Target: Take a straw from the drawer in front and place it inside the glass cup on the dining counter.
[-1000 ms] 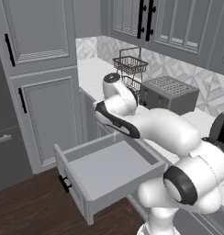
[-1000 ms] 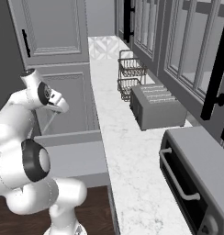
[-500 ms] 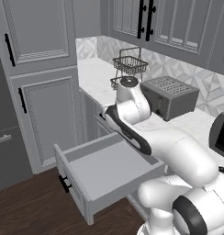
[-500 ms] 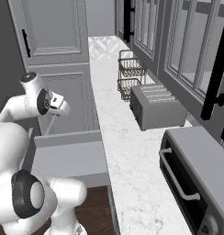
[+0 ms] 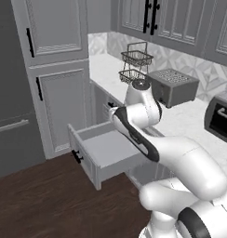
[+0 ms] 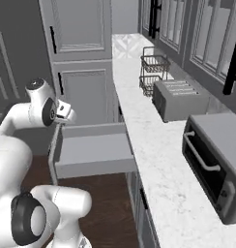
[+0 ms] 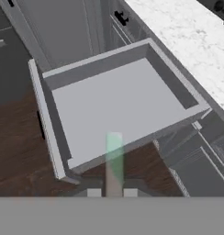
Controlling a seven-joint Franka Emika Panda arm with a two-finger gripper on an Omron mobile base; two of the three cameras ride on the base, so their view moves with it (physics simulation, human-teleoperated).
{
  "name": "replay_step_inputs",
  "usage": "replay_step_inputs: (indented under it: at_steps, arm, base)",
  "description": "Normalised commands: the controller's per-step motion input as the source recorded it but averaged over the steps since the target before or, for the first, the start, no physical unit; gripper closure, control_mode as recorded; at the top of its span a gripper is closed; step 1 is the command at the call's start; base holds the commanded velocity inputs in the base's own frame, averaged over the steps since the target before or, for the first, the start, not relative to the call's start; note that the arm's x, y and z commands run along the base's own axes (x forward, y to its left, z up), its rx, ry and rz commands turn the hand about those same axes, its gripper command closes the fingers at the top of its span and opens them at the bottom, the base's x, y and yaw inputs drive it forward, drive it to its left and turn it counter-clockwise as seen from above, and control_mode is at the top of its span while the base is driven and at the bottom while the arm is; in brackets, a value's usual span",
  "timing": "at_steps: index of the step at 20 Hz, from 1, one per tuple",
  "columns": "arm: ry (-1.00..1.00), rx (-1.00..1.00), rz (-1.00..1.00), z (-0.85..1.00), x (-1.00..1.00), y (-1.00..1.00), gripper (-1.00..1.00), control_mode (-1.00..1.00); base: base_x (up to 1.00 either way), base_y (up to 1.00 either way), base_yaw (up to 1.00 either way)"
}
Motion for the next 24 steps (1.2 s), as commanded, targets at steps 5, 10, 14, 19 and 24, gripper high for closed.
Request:
replay_step_inputs:
  at_steps: [5,10,14,19,24]
  arm:
    - [0.0,0.0,0.0,0.0,0.0,0.0,1.0,1.0]
    - [0.0,0.0,0.0,0.0,0.0,0.0,1.0,1.0]
    - [0.0,0.0,0.0,0.0,0.0,0.0,1.0,1.0]
    - [0.0,0.0,0.0,0.0,0.0,0.0,1.0,1.0]
    - [0.0,0.0,0.0,0.0,0.0,0.0,1.0,1.0]
  base:
    - [-0.66,0.99,0.6]
    - [-0.16,0.95,0.82]
    - [0.0,0.9,0.8]
    - [-0.01,0.78,0.77]
    - [-0.1,0.7,0.76]
